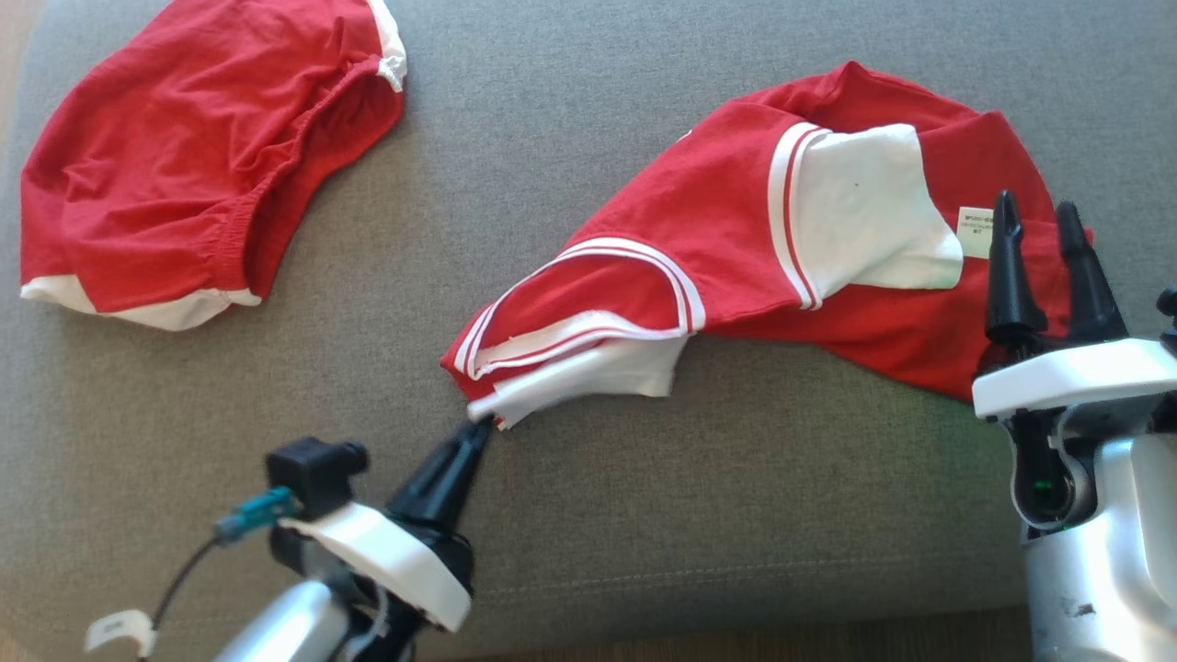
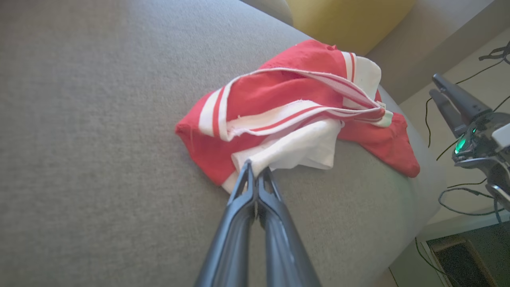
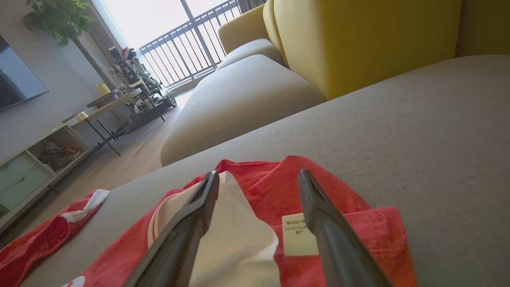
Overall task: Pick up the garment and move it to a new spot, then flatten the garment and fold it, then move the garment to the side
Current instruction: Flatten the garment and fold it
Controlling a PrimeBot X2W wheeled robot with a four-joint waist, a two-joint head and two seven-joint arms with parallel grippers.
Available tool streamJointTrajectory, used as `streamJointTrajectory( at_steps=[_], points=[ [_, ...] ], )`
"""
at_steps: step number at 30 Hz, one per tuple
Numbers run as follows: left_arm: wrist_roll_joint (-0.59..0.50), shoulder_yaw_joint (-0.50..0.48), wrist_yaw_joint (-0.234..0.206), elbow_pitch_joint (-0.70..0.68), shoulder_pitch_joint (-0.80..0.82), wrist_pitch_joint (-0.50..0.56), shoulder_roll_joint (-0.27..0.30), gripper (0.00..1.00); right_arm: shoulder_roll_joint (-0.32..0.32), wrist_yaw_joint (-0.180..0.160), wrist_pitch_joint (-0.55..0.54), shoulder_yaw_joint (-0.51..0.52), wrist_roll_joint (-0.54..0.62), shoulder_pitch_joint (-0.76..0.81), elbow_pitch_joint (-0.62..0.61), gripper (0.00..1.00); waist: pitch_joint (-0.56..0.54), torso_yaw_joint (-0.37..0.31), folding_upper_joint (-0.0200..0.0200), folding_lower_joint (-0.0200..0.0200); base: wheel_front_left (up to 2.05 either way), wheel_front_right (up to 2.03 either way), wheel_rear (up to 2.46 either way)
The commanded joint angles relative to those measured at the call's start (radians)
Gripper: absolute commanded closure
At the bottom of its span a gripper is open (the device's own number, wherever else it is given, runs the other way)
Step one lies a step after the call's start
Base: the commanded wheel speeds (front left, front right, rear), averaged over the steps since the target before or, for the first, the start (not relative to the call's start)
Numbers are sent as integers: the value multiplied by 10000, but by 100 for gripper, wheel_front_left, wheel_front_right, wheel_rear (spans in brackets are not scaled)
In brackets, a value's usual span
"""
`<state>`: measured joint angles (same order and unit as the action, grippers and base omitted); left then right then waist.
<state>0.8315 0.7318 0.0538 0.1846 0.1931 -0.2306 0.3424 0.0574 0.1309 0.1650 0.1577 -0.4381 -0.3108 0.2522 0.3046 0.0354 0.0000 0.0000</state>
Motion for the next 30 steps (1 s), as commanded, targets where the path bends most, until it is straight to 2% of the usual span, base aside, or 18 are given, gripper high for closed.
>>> streamJointTrajectory(
  at_steps=[1,3,5,7,11,22,23,24,26,28,29,30],
  points=[
    [-14,-596,-145,-465,136,-154,331,100,-71,-2,-238,-50,274,21,-194,0,31,-30,0,0,0,0,0],
    [-48,-744,-226,-575,120,-184,386,100,-71,-2,-390,82,359,8,-95,0,52,-50,0,0,0,0,0],
    [-305,-1149,-395,-878,171,-256,491,100,-71,-2,-795,592,1160,-71,58,0,175,-39,0,0,0,0,0],
    [-441,-1271,-453,-962,204,-272,506,100,-71,-2,-946,805,1354,-107,70,0,235,-25,0,0,0,0,0],
    [-818,-1975,-664,-1218,245,-303,371,100,-71,-2,-1726,1402,1947,-156,-71,0,437,28,0,0,0,0,0],
    [-1370,-3073,-134,-1031,68,-310,-243,100,-72,-2,-2655,1964,2083,72,-590,0,747,60,0,0,0,0,0],
    [-1411,-3128,-104,-1012,62,-310,-287,100,-72,-2,-2692,1948,2060,72,-547,11,752,62,0,0,0,0,0],
    [-1449,-3181,-76,-997,56,-310,-326,100,-72,-2,-2742,1929,2032,69,-482,28,754,60,0,0,0,0,0],
    [-1519,-3290,-27,-978,48,-311,-380,100,-72,-2,-2806,1903,1893,16,-331,51,771,39,0,0,0,0,0],
    [-1583,-3387,18,-965,49,-311,-417,100,-72,-2,-2844,1844,1804,-82,-175,48,811,14,0,0,0,0,0],
    [-1617,-3421,46,-954,60,-311,-429,100,-72,-2,-2816,1819,1798,-143,-106,53,831,5,0,0,0,0,0],
    [-1654,-3442,77,-938,74,-311,-438,100,-72,-2,-2785,1798,1807,-195,-22,63,844,0,0,0,0,0,0]
  ],
)
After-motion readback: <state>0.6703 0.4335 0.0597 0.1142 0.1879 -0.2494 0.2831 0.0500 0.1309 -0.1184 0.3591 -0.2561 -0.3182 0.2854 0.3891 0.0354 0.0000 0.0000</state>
